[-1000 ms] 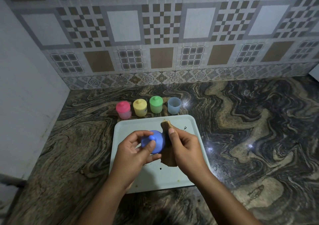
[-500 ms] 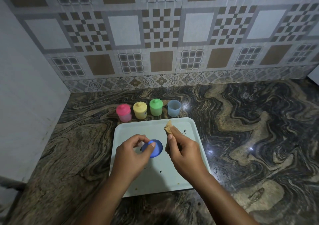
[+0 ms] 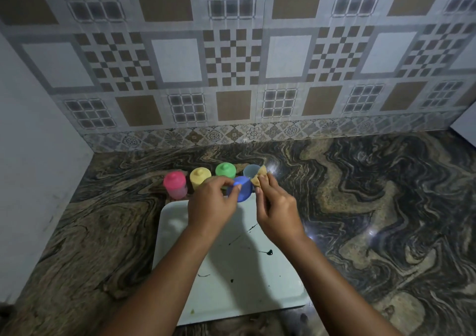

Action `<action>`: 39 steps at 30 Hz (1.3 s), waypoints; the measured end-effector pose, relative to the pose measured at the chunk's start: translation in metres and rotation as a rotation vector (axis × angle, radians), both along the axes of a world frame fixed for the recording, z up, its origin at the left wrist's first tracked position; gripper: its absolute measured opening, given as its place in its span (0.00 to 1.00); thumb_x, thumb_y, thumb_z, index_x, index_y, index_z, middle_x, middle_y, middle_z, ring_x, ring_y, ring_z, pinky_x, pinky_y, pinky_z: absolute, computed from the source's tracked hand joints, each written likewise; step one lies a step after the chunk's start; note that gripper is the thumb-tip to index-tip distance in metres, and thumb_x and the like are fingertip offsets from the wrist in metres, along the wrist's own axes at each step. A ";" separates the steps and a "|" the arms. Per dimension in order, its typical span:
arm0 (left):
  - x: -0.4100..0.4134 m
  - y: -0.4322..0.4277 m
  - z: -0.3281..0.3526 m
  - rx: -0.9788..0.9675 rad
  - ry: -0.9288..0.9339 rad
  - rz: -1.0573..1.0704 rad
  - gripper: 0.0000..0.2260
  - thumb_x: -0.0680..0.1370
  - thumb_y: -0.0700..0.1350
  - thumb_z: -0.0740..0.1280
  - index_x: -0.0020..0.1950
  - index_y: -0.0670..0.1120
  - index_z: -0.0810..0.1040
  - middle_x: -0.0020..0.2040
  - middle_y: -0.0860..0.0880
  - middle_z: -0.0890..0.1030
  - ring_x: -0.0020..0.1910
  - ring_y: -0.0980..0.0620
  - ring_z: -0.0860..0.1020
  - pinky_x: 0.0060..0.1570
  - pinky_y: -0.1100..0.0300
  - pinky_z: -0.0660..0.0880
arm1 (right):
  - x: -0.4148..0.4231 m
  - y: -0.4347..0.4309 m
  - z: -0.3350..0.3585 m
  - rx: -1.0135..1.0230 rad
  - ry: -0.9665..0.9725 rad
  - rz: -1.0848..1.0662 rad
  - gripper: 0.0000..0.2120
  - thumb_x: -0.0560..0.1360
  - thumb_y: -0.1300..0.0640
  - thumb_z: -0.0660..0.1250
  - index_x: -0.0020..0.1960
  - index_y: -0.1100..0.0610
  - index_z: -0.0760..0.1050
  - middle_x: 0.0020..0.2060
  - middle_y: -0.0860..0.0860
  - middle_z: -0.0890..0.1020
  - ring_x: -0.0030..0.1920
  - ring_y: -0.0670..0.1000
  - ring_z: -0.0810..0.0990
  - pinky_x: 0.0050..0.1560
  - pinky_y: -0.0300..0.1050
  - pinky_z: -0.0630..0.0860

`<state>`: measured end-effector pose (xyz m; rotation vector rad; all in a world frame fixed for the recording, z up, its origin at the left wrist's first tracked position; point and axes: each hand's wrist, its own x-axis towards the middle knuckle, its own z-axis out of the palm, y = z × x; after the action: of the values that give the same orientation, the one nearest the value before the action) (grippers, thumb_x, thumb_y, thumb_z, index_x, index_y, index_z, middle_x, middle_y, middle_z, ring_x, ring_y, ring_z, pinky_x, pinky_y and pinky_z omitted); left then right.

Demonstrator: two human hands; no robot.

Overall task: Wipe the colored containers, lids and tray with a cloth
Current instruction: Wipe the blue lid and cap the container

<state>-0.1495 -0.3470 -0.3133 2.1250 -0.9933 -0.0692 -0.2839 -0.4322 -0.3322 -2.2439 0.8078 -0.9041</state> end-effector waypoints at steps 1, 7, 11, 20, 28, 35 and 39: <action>0.004 -0.011 -0.001 0.008 -0.021 -0.002 0.07 0.75 0.53 0.70 0.47 0.52 0.83 0.42 0.53 0.84 0.41 0.50 0.81 0.36 0.55 0.77 | 0.004 -0.009 0.000 0.004 0.012 -0.010 0.25 0.82 0.49 0.55 0.68 0.64 0.78 0.69 0.64 0.76 0.71 0.59 0.75 0.71 0.35 0.65; 0.022 -0.070 -0.013 0.076 -0.082 -0.024 0.08 0.75 0.52 0.69 0.48 0.49 0.82 0.49 0.49 0.84 0.49 0.46 0.81 0.41 0.55 0.76 | 0.025 -0.063 -0.004 0.069 0.047 -0.120 0.22 0.82 0.52 0.58 0.68 0.63 0.78 0.68 0.62 0.78 0.72 0.58 0.74 0.71 0.40 0.67; 0.027 -0.103 -0.022 0.128 -0.102 -0.057 0.09 0.76 0.53 0.68 0.49 0.49 0.82 0.49 0.47 0.83 0.48 0.44 0.81 0.41 0.54 0.76 | 0.033 -0.088 -0.014 0.121 0.055 -0.150 0.17 0.83 0.59 0.62 0.68 0.64 0.77 0.68 0.60 0.79 0.69 0.57 0.76 0.66 0.38 0.69; 0.034 -0.134 -0.042 0.301 -0.140 -0.109 0.09 0.77 0.52 0.67 0.53 0.50 0.82 0.52 0.46 0.82 0.51 0.43 0.81 0.46 0.52 0.76 | 0.035 -0.105 -0.034 0.192 0.058 -0.174 0.15 0.83 0.60 0.61 0.66 0.63 0.79 0.67 0.60 0.79 0.66 0.52 0.72 0.61 0.35 0.69; 0.036 -0.139 -0.047 0.328 -0.200 -0.141 0.11 0.78 0.52 0.66 0.58 0.51 0.80 0.55 0.47 0.80 0.52 0.44 0.80 0.45 0.53 0.76 | 0.033 -0.104 -0.037 0.241 0.041 -0.197 0.16 0.83 0.60 0.62 0.69 0.62 0.78 0.69 0.58 0.78 0.70 0.54 0.75 0.65 0.31 0.66; 0.039 -0.139 -0.054 0.349 -0.192 -0.129 0.11 0.78 0.52 0.65 0.55 0.50 0.82 0.55 0.47 0.82 0.53 0.42 0.81 0.47 0.49 0.79 | 0.027 -0.103 -0.038 0.337 -0.004 -0.213 0.19 0.82 0.51 0.59 0.65 0.57 0.81 0.59 0.55 0.84 0.50 0.53 0.83 0.51 0.38 0.72; 0.038 -0.139 -0.055 0.363 -0.202 -0.136 0.13 0.78 0.52 0.64 0.57 0.49 0.81 0.56 0.47 0.82 0.54 0.42 0.80 0.48 0.49 0.79 | 0.025 -0.105 -0.045 0.460 -0.026 -0.223 0.26 0.78 0.39 0.54 0.54 0.58 0.80 0.43 0.46 0.74 0.44 0.47 0.72 0.51 0.43 0.72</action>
<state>-0.1115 -0.4858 -0.3681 2.4250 -1.3270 -0.1109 -0.2590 -0.5373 -0.3773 -1.7641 1.1410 -0.7509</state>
